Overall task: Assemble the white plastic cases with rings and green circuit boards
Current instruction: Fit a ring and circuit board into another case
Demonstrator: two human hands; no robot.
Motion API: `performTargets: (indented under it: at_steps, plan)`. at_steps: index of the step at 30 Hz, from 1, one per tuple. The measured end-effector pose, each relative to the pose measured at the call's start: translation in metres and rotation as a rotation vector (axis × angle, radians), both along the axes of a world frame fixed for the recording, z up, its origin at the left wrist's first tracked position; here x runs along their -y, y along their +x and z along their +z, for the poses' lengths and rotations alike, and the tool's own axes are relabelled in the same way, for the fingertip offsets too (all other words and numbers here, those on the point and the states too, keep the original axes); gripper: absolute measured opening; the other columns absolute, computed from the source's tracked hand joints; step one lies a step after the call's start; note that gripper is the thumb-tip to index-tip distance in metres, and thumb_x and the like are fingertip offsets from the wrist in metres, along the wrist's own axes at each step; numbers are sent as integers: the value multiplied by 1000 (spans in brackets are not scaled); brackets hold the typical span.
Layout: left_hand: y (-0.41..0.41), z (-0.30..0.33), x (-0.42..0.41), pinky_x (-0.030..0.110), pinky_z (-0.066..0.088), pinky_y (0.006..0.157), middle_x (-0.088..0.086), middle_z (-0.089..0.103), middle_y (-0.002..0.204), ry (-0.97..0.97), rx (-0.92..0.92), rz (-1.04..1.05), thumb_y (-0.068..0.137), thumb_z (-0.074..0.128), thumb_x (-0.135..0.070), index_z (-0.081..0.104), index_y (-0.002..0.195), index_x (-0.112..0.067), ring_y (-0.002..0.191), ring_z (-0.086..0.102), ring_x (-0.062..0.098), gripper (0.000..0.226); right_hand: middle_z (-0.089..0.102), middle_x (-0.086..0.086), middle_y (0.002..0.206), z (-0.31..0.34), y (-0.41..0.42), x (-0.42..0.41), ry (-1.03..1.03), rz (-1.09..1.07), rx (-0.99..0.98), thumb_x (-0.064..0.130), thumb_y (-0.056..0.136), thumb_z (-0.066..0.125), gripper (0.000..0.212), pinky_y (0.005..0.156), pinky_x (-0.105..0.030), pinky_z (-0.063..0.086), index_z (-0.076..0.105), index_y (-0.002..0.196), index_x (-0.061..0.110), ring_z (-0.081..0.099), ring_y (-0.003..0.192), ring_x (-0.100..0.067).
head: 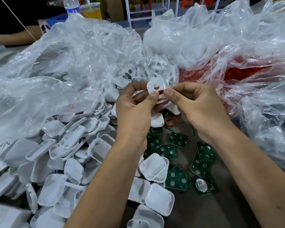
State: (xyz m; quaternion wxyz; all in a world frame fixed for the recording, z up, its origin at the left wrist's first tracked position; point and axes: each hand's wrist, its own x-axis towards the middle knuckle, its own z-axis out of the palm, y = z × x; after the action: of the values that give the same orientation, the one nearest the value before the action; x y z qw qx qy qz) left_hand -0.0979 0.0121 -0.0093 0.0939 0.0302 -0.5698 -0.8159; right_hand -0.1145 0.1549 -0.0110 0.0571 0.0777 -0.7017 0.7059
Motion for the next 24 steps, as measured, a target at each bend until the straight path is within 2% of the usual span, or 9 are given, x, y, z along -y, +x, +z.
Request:
performTargets:
  at_steps: [1, 3, 7, 11, 15, 18, 20, 22, 24]
  plan:
    - [0, 0, 0, 31, 62, 72, 8, 78, 87, 26, 15, -11, 96, 64, 4, 66, 95, -10, 78, 76, 20, 14, 57, 8, 48, 0, 0, -1, -69, 73, 41, 31, 82, 79, 20, 36, -13, 38, 76, 88, 13, 46, 37, -1]
    - [1, 1, 0, 29, 61, 72, 4, 76, 82, 53, 39, -29, 96, 65, 2, 68, 95, -11, 76, 73, 18, 13, 46, 8, 45, 0, -1, -2, -140, 155, 87, 31, 82, 76, 19, 35, -12, 33, 77, 84, 12, 34, 34, -1]
    - [1, 1, -1, 31, 61, 77, -4, 70, 73, 42, 63, -44, 97, 66, -1, 69, 95, -11, 76, 69, 15, 11, 39, 4, 47, 1, -3, -5, -119, 195, 111, 29, 85, 74, 21, 36, -14, 33, 76, 87, 9, 29, 35, -4]
    - [0, 0, -2, 28, 61, 74, -4, 68, 71, -2, 59, -12, 96, 66, 0, 68, 94, -10, 74, 69, 16, 11, 36, 2, 48, 2, -2, -4, -89, 184, 122, 21, 94, 71, 16, 36, -15, 31, 76, 88, 7, 26, 37, -6]
    - [0, -1, -3, 26, 60, 71, 0, 69, 78, -37, 57, 3, 95, 68, -2, 68, 94, -11, 85, 72, 29, 10, 38, 4, 46, 1, -1, -1, -64, 143, 117, 13, 100, 66, 16, 35, -13, 32, 74, 90, 3, 29, 34, -4]
    - [0, -1, -3, 25, 57, 69, 5, 70, 82, -54, 51, 7, 94, 70, -3, 69, 93, -12, 94, 75, 39, 9, 51, 14, 42, 1, 1, 0, -23, 121, 66, 9, 103, 62, 16, 35, -10, 34, 72, 91, 3, 42, 31, 0]
    - [1, -1, -2, 25, 57, 69, 7, 70, 83, -57, 44, 0, 93, 72, -2, 69, 93, -11, 91, 75, 37, 10, 54, 15, 42, 1, 1, 1, -5, 102, 41, 7, 104, 60, 16, 36, -8, 34, 71, 93, 3, 48, 32, 1]
    - [0, -1, -2, 24, 58, 69, 7, 70, 82, -50, 42, -1, 91, 73, 0, 69, 92, -11, 83, 74, 27, 11, 54, 17, 42, 0, 1, 1, 23, 69, 24, 8, 104, 61, 15, 36, -8, 35, 71, 93, 4, 48, 32, 2]
    - [0, 0, -2, 22, 57, 68, 8, 70, 82, -43, 58, 10, 90, 74, 2, 70, 92, -9, 81, 74, 25, 12, 55, 17, 43, -1, 0, 2, 77, 38, 11, 12, 103, 63, 15, 36, -10, 36, 73, 93, 6, 47, 31, 1]
